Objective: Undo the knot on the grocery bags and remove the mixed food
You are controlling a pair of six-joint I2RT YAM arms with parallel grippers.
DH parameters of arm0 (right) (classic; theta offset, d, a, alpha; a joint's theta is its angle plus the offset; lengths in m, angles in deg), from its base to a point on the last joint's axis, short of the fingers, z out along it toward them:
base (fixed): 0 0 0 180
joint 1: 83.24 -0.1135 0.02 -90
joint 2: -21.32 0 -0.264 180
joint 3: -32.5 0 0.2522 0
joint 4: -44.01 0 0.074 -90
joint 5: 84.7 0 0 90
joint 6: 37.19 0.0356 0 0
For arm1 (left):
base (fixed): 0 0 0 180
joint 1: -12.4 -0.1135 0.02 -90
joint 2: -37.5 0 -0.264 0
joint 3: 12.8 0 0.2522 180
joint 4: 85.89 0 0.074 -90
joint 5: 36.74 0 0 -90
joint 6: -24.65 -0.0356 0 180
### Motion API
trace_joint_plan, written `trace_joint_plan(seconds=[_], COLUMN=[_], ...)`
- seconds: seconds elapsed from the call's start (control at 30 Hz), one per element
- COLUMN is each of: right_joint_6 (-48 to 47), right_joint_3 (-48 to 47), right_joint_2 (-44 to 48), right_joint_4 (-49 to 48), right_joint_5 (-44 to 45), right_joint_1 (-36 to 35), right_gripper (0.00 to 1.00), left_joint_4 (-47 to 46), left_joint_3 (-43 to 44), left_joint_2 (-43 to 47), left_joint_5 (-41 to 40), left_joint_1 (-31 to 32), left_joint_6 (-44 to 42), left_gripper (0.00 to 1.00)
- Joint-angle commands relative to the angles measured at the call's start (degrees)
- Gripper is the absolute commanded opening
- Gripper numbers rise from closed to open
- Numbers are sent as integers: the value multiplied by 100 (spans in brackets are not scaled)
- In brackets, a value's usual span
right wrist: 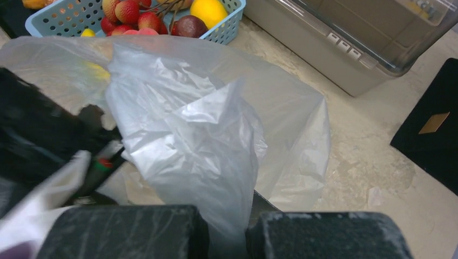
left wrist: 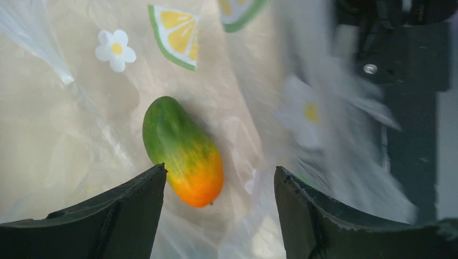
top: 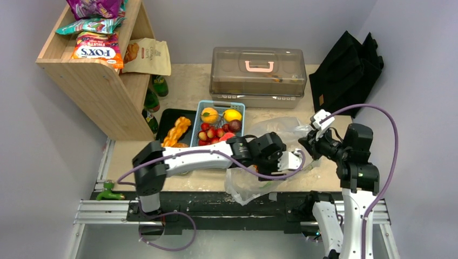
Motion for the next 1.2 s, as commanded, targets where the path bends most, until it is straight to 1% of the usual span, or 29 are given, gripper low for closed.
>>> trace_joint_plan(seconds=[0.0,0.07,0.2,0.27,0.33,0.37,0.4,0.5,0.53,0.6,0.67,0.7,0.8,0.9,0.97,1.03,1.1,1.17], right_joint_6=[136,142,159,176,169,177,180,281,330,415,533,568,611,665,812,974,1085,1108], right_joint_3=[-205,-199,-208,-225,-238,-239,-227,-202,-188,-151,-82,-61,1,65,89,143,146,89], right_joint_2=[49,58,53,45,59,57,56,-13,-56,-149,-243,-291,-381,-425,-502,-659,-842,-981], right_joint_4=[154,185,279,334,349,341,336,246,203,96,-51,-94,-187,-299,-403,-488,-503,-487], right_joint_5=[152,181,188,239,290,304,320,480,553,699,682,682,728,739,796,1082,1471,1594], right_joint_1=[-9,-11,-8,-9,-8,-9,-4,-3,-3,-8,-4,-3,-8,-6,-10,-4,4,-3], right_gripper=[0,0,0,0,0,0,0,0,0,0,0,0,0,0,0,0,0,0], left_joint_4=[-302,-420,-633,-598,-535,-490,-455,-448,-520,-576,-433,-416,-483,-512,-574,-725,-833,-738], left_joint_3=[584,607,502,478,444,418,376,192,91,-4,128,174,349,609,731,734,738,807], left_joint_2=[-746,-989,-1322,-1467,-1594,-1638,-1654,-1481,-1336,-1007,-742,-592,-75,393,734,1114,1432,1603], left_joint_5=[-770,-984,-1234,-1222,-1163,-1105,-1063,-700,-595,-179,327,499,691,952,1335,1823,2104,2435], left_joint_1=[-168,-207,-267,-324,-360,-363,-363,-372,-384,-444,-564,-633,-770,-838,-882,-1027,-1394,-1977], left_joint_6=[749,851,825,887,900,888,870,832,847,1020,1346,1470,1638,1602,1537,1584,2021,2573], left_gripper=[68,65,66,69,75,76,75,55,51,48,43,39,24,13,12,12,12,12])
